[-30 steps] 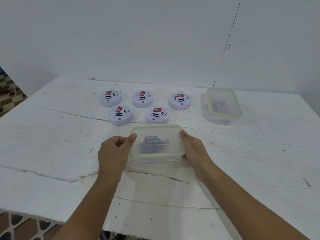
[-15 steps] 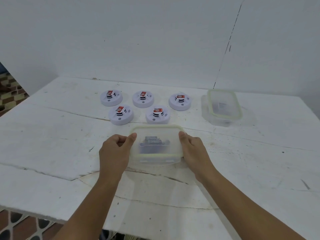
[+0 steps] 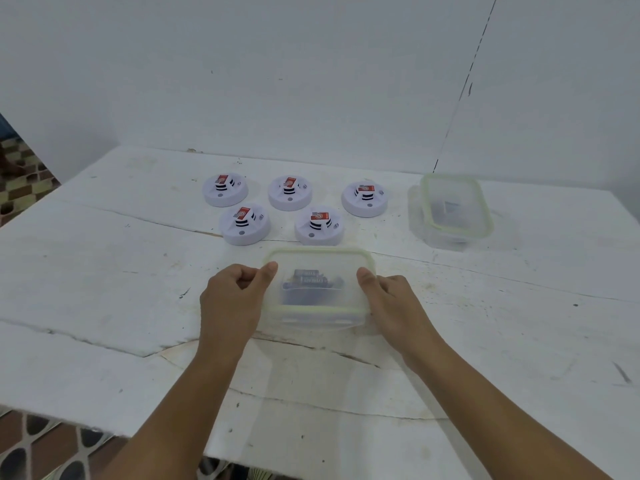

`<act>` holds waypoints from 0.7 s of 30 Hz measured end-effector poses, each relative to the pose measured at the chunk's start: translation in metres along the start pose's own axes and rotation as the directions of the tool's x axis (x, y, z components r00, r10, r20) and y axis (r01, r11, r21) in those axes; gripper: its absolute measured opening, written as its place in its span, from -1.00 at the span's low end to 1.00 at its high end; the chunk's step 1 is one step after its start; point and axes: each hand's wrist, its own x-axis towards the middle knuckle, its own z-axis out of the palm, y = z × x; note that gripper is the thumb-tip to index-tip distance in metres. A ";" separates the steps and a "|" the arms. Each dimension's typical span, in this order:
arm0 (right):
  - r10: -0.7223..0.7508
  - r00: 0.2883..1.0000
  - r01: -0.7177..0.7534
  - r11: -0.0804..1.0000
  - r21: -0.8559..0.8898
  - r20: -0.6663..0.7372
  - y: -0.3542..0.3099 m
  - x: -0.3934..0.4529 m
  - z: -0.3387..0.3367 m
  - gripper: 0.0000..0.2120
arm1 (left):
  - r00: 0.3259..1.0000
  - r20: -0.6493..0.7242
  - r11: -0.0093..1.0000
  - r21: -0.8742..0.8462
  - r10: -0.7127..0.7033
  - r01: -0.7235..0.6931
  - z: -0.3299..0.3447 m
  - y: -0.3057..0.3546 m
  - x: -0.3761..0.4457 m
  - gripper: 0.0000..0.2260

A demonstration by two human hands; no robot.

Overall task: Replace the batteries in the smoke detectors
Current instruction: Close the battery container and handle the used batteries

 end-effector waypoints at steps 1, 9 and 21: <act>0.012 1.000 -0.012 1.000 -0.008 0.004 -0.003 0.002 -0.003 -0.38 | 1.000 0.016 1.000 0.011 -0.001 0.001 -0.002 0.001 0.001 -0.67; -0.305 0.951 0.296 0.842 -0.451 0.054 -0.044 0.025 -0.010 -0.51 | 0.988 0.157 0.997 0.081 -0.001 -0.011 -0.014 0.005 -0.006 -0.61; -0.054 0.986 0.108 0.925 -0.364 0.155 -0.031 0.009 -0.051 -0.70 | 0.918 0.369 0.983 0.054 0.143 -0.175 0.012 0.027 0.017 -0.61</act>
